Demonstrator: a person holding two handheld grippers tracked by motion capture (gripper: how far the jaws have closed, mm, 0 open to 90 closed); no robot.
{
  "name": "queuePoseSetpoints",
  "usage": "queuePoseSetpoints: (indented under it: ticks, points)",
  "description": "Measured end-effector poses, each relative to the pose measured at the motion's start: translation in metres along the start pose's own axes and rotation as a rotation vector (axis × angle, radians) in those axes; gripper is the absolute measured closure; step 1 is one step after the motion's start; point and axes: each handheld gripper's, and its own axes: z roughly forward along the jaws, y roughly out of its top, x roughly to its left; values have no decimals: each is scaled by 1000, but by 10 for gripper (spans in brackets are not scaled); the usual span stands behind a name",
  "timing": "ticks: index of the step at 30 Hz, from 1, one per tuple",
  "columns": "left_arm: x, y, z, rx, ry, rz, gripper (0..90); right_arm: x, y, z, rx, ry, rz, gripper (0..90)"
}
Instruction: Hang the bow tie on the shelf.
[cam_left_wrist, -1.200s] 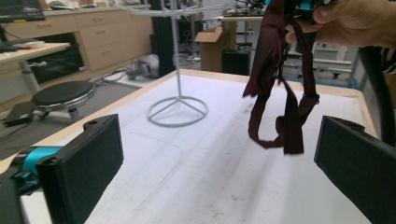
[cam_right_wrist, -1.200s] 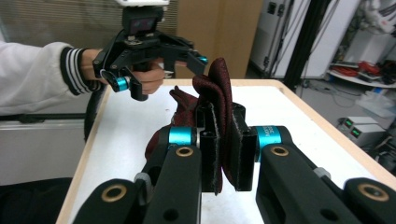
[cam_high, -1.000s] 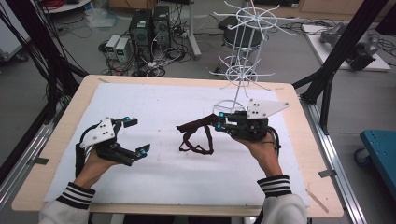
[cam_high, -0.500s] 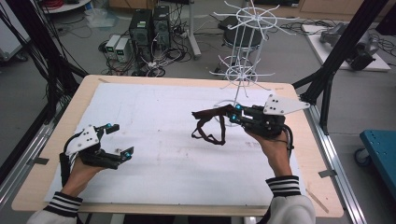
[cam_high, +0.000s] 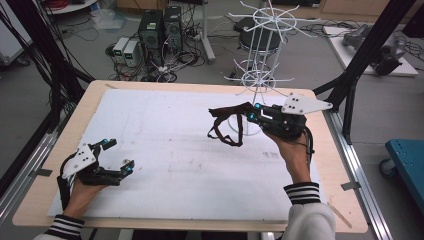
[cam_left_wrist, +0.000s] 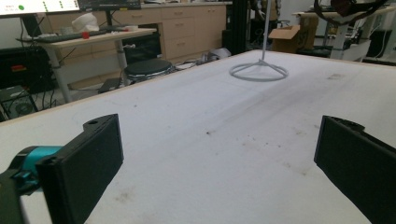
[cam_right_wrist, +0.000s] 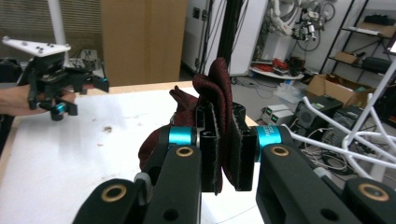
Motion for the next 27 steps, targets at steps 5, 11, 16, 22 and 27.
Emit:
queuePoseSetpoints:
  ticks: [5,11,16,22,27]
  points:
    - [1,-6,-3,-11,15,-6,17,-5,3,2,-3,-37,11,847]
    - [1,-10,-2,-28,19,-7,17,-13,5,5,-5,-76,23,847]
    - [1,-13,-3,-32,15,-9,17,-21,6,9,-15,-109,41,847]
    - [2,-14,-3,-40,22,-19,17,-28,9,14,-23,-148,56,847]
    - [1,-14,-3,-40,22,-16,17,-32,13,19,-27,-169,54,847]
